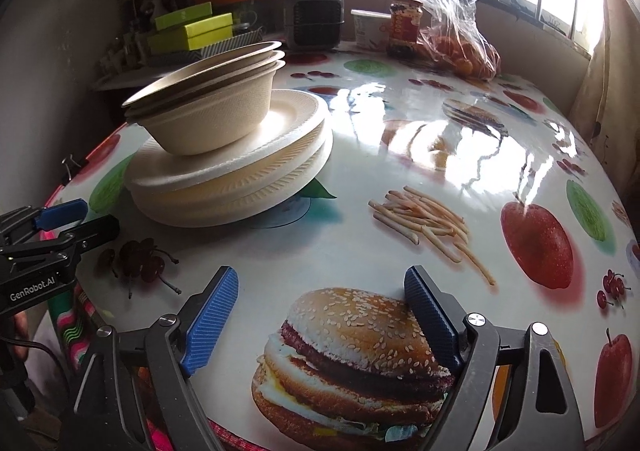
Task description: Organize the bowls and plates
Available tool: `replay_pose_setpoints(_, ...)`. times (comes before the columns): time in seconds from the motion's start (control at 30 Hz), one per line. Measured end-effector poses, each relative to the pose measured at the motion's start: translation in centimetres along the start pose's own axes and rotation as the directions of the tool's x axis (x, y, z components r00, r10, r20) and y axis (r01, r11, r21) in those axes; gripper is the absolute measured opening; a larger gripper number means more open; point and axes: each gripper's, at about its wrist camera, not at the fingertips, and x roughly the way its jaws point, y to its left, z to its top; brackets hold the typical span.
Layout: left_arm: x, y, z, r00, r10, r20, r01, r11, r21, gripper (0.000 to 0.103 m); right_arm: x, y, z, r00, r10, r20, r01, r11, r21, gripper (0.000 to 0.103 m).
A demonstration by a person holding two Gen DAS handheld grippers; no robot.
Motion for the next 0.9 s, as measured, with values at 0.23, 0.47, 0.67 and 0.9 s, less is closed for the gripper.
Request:
replay_pose_setpoints(0.23, 0.16, -0.19, 0.06, 1.000, 0.018, 0.012, -0.017, 1.000, -0.021, 0.065, 0.09, -0.03, -0.11, 1.000, -0.018, 0.006, 0.018, 1.000, 0.019, 0.093)
replay_pose_setpoints(0.47, 0.25, -0.21, 0.05, 1.000, 0.015, 0.016, -0.015, 1.000, -0.020, 0.068, 0.21, -0.04, -0.33, 0.999, -0.031, 0.010, 0.031, 0.999, 0.033, 0.102)
replay_pose_setpoints(0.67, 0.21, -0.22, 0.10, 1.000, 0.018, 0.019, -0.018, 1.000, -0.020, 0.068, 0.20, -0.09, -0.36, 0.999, -0.031, 0.011, 0.031, 0.999, 0.033, 0.102)
replay_pose_setpoints(0.9, 0.21, -0.22, 0.09, 1.000, 0.019, 0.021, -0.019, 1.000, -0.023, 0.068, 0.16, -0.13, -0.38, 0.999, -0.031, 0.012, 0.031, 0.999, 0.033, 0.102)
